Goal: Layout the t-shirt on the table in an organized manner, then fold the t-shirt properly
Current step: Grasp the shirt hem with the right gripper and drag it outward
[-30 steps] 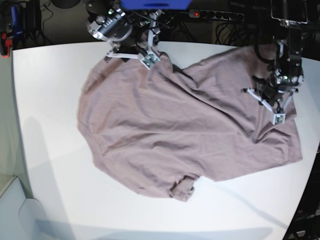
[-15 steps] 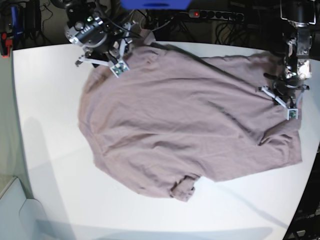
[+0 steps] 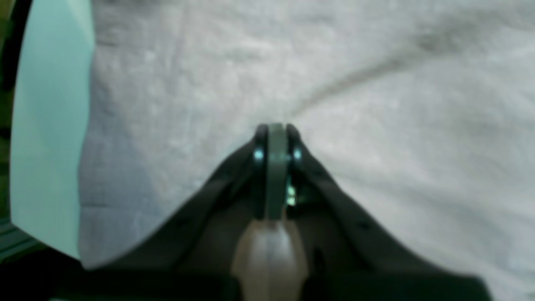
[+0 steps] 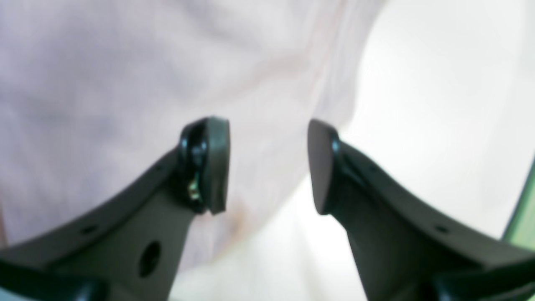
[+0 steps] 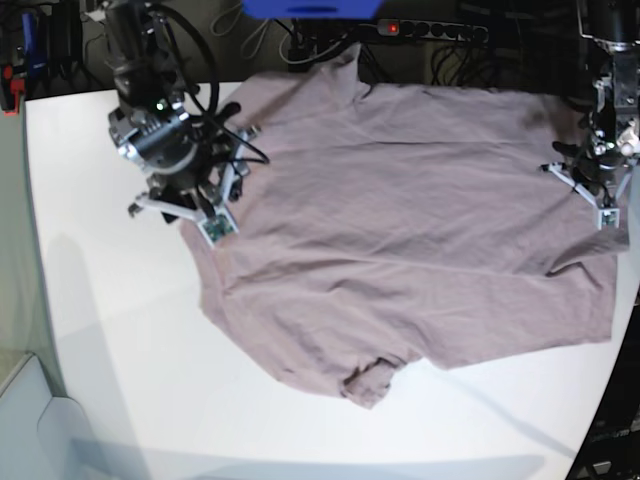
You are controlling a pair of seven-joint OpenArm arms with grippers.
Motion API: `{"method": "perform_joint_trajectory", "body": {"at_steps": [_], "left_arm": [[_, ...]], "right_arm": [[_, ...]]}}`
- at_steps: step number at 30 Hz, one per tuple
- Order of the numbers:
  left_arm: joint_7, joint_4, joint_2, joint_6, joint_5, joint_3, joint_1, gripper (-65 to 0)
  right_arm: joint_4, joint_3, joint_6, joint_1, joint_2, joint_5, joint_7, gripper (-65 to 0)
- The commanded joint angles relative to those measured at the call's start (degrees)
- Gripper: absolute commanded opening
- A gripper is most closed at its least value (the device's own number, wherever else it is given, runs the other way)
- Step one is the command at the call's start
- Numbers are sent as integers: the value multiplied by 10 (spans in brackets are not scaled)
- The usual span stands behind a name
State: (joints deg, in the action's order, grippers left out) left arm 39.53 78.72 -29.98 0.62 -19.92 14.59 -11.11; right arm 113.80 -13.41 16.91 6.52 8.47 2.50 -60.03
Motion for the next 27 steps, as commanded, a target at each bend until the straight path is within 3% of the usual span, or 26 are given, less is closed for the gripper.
{"method": "perform_joint_trajectory", "body": {"at_steps": [1,6,10,13,15,23,27], "left_arm": [[-11,23,-11,-2,1,9,5,-646],[-11,56,-10,-2,1,17,-19,-646],[-11,51,-10,-2,3,18,-27,-646],[-11,42,-10,-2,5,26,-28,-646],[-11,41,-8,-2,5,37,-28,-646],[-11,46,-6,-2,0,38,-22,-646],[-11,46,18,-2,5,37,-19,-646]], "right_arm": [[-2,2,4,-23,2,-2,8,-352],[-121,1,5,-103,1,-2,16,-432],[-233,1,5,-121,0,-2,93,-502],[-299,4,5,-119,4,1,156,-520],[-325,4,5,-116,8,2,167,-520],[-332,6,5,-71,89,2,169,-520],[-296,12,5,-27,120,2,169,-521]]}}
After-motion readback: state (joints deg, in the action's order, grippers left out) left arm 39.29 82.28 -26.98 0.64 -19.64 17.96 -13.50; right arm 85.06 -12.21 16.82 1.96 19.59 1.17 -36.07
